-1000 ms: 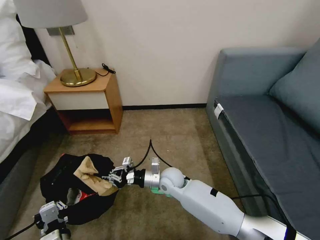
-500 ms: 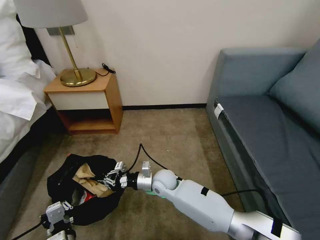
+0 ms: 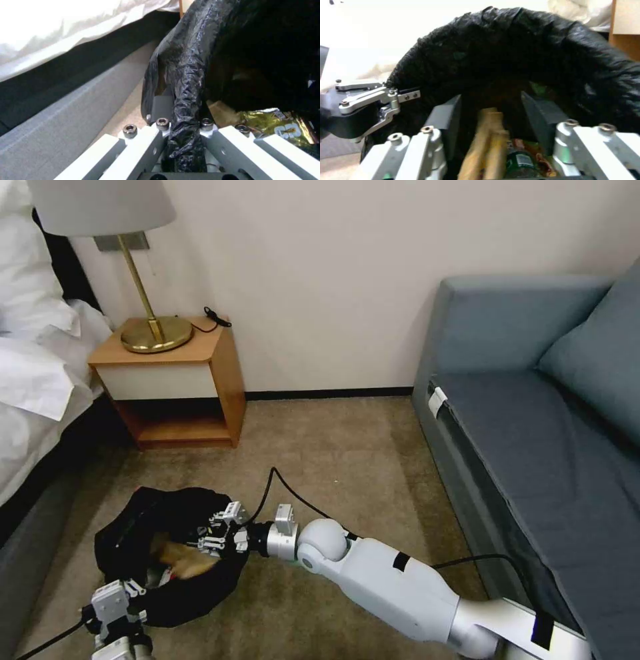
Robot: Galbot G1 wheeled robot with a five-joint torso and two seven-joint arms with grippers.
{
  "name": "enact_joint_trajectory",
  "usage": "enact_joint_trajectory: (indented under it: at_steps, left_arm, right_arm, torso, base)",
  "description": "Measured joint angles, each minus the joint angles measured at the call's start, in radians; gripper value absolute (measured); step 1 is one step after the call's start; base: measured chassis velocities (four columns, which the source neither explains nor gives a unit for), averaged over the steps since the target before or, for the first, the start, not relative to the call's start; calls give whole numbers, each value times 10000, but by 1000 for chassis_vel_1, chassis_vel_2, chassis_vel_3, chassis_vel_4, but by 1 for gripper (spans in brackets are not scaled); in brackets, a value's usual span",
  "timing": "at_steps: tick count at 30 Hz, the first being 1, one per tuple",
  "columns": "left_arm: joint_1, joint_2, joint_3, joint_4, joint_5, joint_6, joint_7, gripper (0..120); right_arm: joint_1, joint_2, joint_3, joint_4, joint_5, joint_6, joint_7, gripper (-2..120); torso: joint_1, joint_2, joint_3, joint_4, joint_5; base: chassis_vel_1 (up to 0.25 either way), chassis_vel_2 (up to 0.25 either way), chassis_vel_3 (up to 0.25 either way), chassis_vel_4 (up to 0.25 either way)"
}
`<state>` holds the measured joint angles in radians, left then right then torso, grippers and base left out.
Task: Pick up the trash bin, then pick up the garbage on the floor and place it into the trash bin.
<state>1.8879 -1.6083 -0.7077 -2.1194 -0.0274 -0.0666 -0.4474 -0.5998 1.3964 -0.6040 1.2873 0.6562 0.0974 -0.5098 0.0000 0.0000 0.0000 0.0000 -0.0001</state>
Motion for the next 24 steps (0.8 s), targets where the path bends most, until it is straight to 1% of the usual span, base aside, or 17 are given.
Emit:
enact_joint_trajectory:
  at_steps: [2, 3, 4, 6, 7, 9, 11, 12, 14, 16, 17, 18, 19, 20, 21, 22, 24]
  left_arm:
    - [-72, 6, -12, 56, -55, 50, 6, 1]
    - [-72, 6, -12, 56, -55, 50, 6, 1]
    - [-101, 5, -14, 86, -71, 58, 7, 1]
    - [-131, 9, -44, 113, -143, 66, 9, 1]
    - [-131, 9, -44, 113, -143, 66, 9, 1]
    - [-143, 79, -149, 99, -334, 213, 12, 1]
    - [-114, 135, -251, -21, -616, 385, 80, 1]
    - [-114, 135, -251, -21, -616, 385, 80, 1]
    - [-214, 194, -339, -96, -912, 495, 99, 1]
    - [-396, 227, -375, -317, -1648, 820, 83, 1]
    - [-396, 227, -375, -317, -1648, 820, 83, 1]
    - [-499, 224, -400, -449, -2293, 1059, 9, 1]
    - [-634, 196, -433, -621, -3231, 1385, -112, 1]
    - [-720, 171, -451, -715, -3771, 1532, -190, 1]
    - [-720, 171, -451, -715, -3771, 1532, -190, 1]
    - [-839, 126, -476, -800, -4438, 1675, -321, 1]
    - [-1037, 42, -511, -844, -5382, 1834, -586, 1]
  right_arm:
    - [-13, -82, -51, 235, -156, 10, 158, 64]
    - [-13, -82, -51, 235, -156, 10, 158, 64]
    - [-40, -94, -15, 244, -265, 83, 159, 70]
    - [-121, -267, 257, 335, -300, 154, 128, 79]
    - [-121, -267, 257, 335, -300, 154, 128, 79]
    - [-238, -717, 509, 773, -122, 165, -51, 89]
    - [-483, -1394, 773, 1593, 513, 100, -36, 98]
    - [-483, -1394, 773, 1593, 513, 100, -36, 98]
    - [-718, -2003, 1210, 2269, 969, 110, 46, 99]
    - [-816, -2332, 1791, 2332, 1603, 220, 219, 100]
    - [-816, -2332, 1791, 2332, 1603, 220, 219, 100]
    - [-831, -2407, 2021, 2332, 1933, 213, 393, 100]
    - [-828, -2456, 2330, 2320, 2179, 197, 590, 100]
    - [-822, -2475, 2457, 2286, 2229, 187, 656, 100]
    - [-822, -2475, 2457, 2286, 2229, 187, 656, 100]
    - [-814, -2509, 2662, 2218, 2263, 167, 745, 100]
    - [-824, -2556, 2942, 2160, 2270, 106, 831, 100]
  torso:
    - [0, 0, 0, 0, 1]
    - [0, 0, 0, 0, 1]
    - [0, 0, 0, 0, 0]
    - [0, 0, 0, 1, 1]
    - [0, 0, 0, 1, 1]
    - [0, 0, 0, 2, 3]
    - [0, 0, 0, -1, 3]
    - [0, 0, 0, -1, 3]
    - [0, 0, 0, -1, 3]
    - [0, 0, 0, -1, 3]
    - [0, 0, 0, -1, 3]
    - [-1, 0, 0, -2, 4]
    - [0, 0, 0, -1, 2]
    - [0, 0, 0, -1, 2]
    - [0, 0, 0, -1, 2]
    - [0, 0, 0, -1, 3]
    - [0, 0, 0, -1, 2]
  base:
    - [0, 0, 0, 0]
    - [0, 0, 0, 0]
    - [0, 0, 0, 0]
    - [0, 0, 0, 0]
    - [0, 0, 0, 0]
    - [0, 0, 0, 0]
    - [0, 0, 0, 0]
    - [0, 0, 0, 0]
    - [0, 0, 0, 0]
    - [0, 0, 0, 0]
    - [0, 0, 0, 0]
    - [0, 0, 0, 0]
    - [0, 0, 0, 0]
    - [0, 0, 0, 0]
    - [0, 0, 0, 0]
    - [0, 0, 0, 0]
    - [0, 0, 0, 0]
